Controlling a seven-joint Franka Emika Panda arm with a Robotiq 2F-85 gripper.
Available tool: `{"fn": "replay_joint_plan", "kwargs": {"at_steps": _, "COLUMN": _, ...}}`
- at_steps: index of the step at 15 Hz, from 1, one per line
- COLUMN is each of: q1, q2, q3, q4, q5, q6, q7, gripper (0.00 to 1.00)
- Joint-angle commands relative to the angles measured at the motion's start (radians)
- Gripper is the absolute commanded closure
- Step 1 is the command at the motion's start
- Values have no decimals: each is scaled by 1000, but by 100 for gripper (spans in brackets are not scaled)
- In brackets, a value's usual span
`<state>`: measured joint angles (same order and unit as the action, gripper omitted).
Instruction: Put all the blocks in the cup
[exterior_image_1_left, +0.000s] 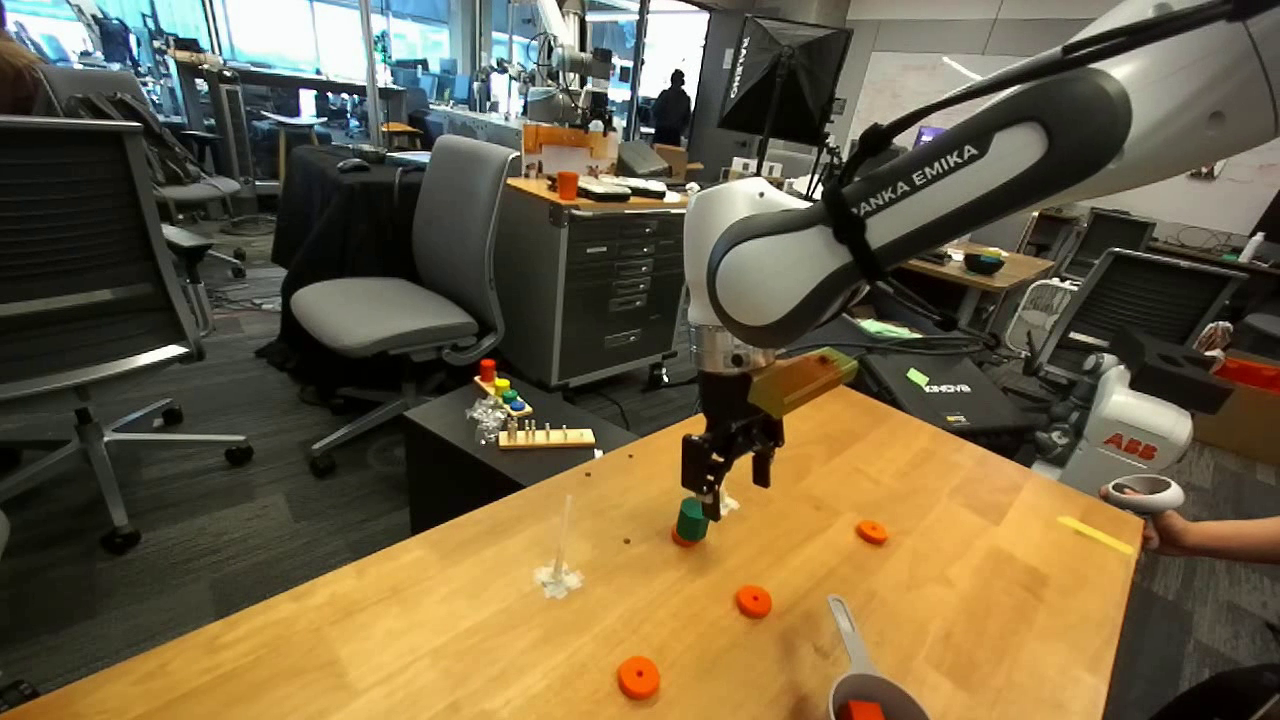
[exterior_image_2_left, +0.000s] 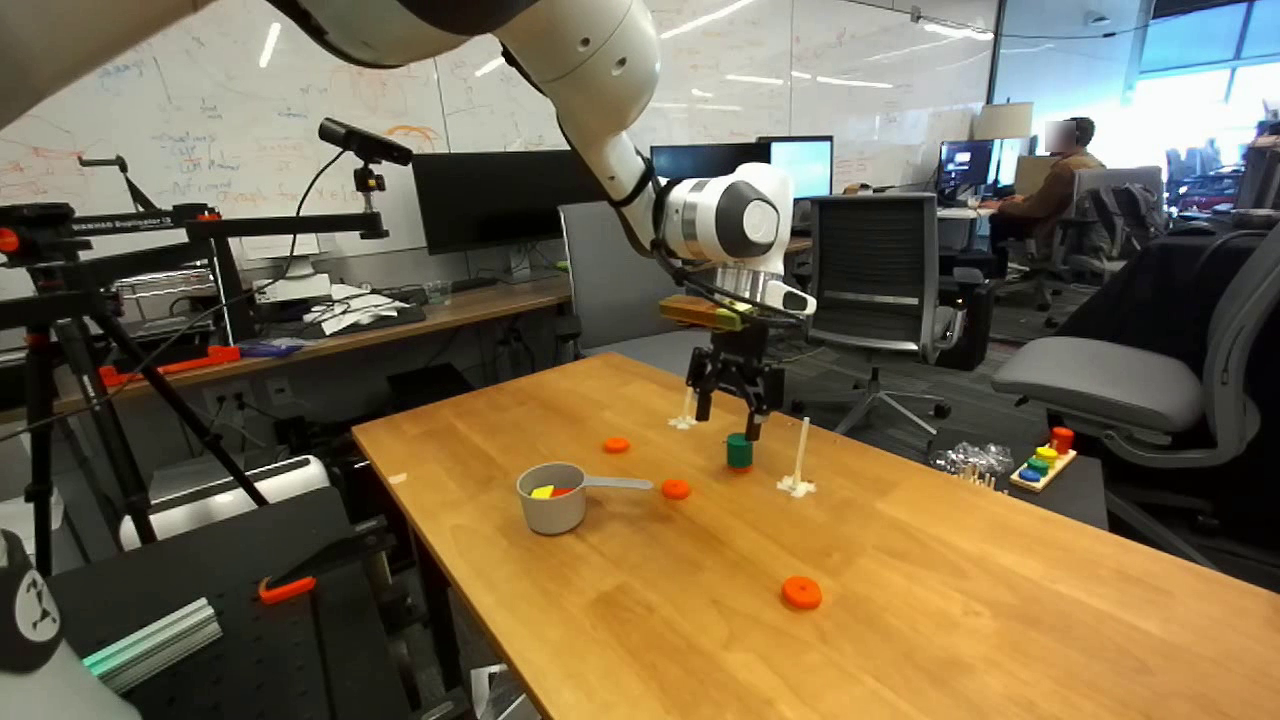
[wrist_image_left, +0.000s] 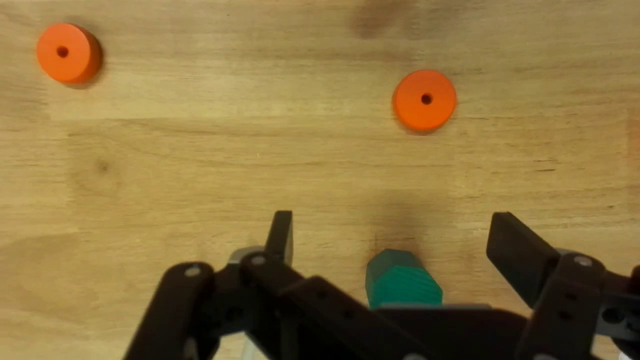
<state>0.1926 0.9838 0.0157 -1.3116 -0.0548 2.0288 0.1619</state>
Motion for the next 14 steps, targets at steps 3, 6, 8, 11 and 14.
{"fn": "replay_joint_plan", "kwargs": {"at_steps": 3, "q1": 6, "q2": 47, "q3": -12, "q4": 99, "q5": -6, "q6": -32, "q7": 27, "gripper": 0}}
{"fn": "replay_joint_plan", "kwargs": {"at_steps": 6, "q1": 11, "q2": 76, "q3": -20, "q4": 139, "q5": -12, "q6": -36, "q7": 38, "gripper": 0}}
{"fn": "replay_joint_plan", "kwargs": {"at_steps": 8, "q1": 13, "q2": 101, "q3": -23, "q4": 173, "q5": -12, "q6": -43, "q7": 47, "gripper": 0}}
{"fn": "replay_joint_plan", "kwargs": {"at_steps": 11, "q1": 16, "q2": 135, "q3": -20, "q4": 223, "q5": -6, "q6": -51, "q7": 56, "gripper": 0}}
{"fn": "replay_joint_plan", "kwargs": {"at_steps": 14, "q1": 20, "q2": 163, "q3": -15, "q4": 261, "q5": -1, "q6": -62, "q7": 60, "gripper": 0}}
